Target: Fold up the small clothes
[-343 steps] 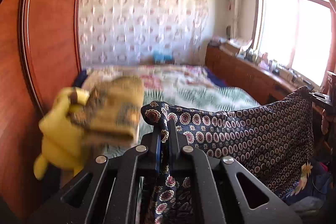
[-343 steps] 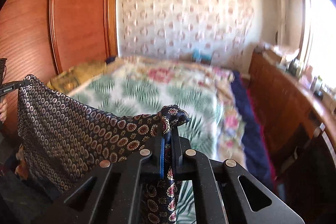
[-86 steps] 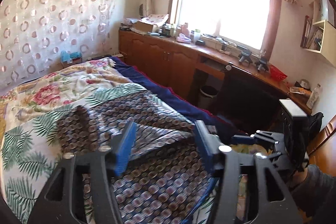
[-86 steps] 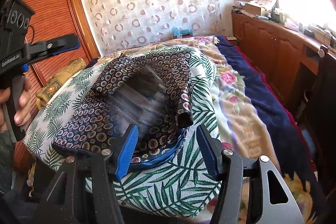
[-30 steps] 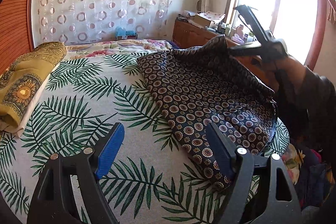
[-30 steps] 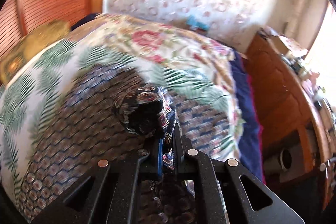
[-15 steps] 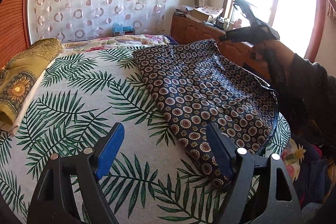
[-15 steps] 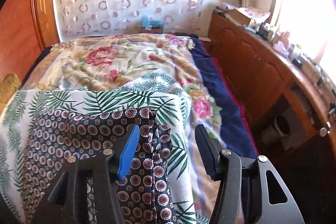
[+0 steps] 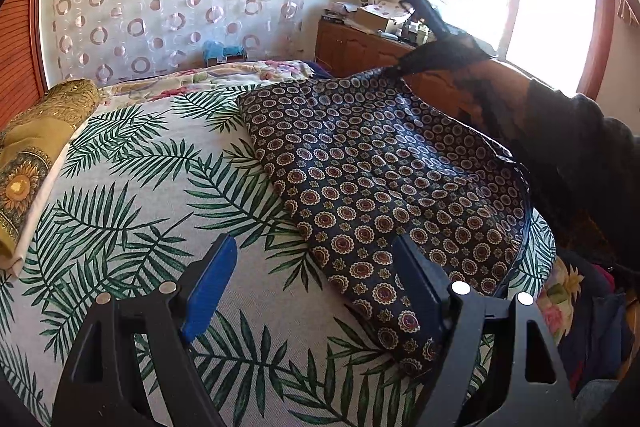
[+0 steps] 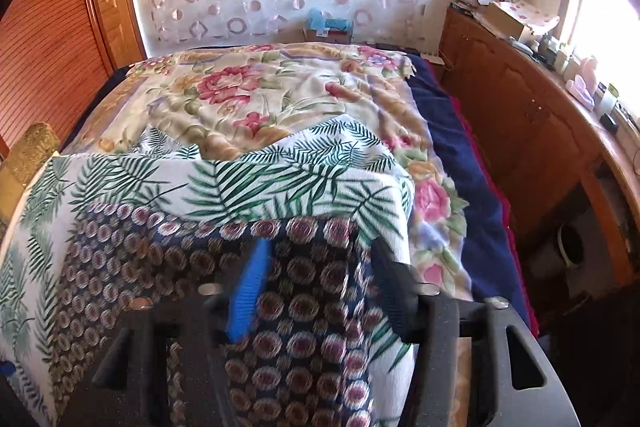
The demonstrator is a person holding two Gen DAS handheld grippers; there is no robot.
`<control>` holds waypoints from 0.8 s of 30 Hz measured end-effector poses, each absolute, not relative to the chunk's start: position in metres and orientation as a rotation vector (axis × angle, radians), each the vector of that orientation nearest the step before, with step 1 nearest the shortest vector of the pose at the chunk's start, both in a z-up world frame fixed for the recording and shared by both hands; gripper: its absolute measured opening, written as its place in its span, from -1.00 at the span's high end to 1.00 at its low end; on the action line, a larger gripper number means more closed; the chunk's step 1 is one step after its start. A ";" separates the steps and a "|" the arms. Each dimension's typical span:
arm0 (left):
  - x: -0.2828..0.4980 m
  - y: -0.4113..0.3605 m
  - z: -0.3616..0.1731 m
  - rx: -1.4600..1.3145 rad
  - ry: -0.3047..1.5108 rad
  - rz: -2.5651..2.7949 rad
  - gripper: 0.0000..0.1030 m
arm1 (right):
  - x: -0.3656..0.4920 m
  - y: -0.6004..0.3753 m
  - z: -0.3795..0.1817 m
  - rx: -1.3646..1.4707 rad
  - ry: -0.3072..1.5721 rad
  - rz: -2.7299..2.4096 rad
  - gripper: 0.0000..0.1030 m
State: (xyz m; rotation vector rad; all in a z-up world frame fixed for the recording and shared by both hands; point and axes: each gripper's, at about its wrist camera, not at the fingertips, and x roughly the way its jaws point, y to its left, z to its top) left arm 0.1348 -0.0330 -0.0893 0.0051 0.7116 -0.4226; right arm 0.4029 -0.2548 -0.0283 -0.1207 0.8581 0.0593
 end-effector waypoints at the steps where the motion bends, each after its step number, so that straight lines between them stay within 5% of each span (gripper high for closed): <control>1: 0.136 -0.033 -0.090 0.003 0.713 -0.425 -0.56 | 0.402 -0.252 -0.030 -0.164 0.869 0.076 0.97; 12: 0.149 -0.039 -0.100 0.018 0.748 -0.423 -0.56 | 0.422 -0.278 -0.044 -0.223 0.946 0.032 0.97; 13: 0.149 -0.040 -0.101 0.022 0.748 -0.423 -0.56 | 0.421 -0.276 -0.045 -0.236 0.951 0.035 0.93; 17: 0.148 -0.042 -0.102 0.033 0.759 -0.427 -0.56 | 0.404 -0.271 -0.038 -0.272 0.891 0.057 0.22; 24: 0.144 -0.049 -0.104 0.046 0.764 -0.427 -0.56 | 0.320 -0.281 -0.028 -0.247 0.834 0.151 0.12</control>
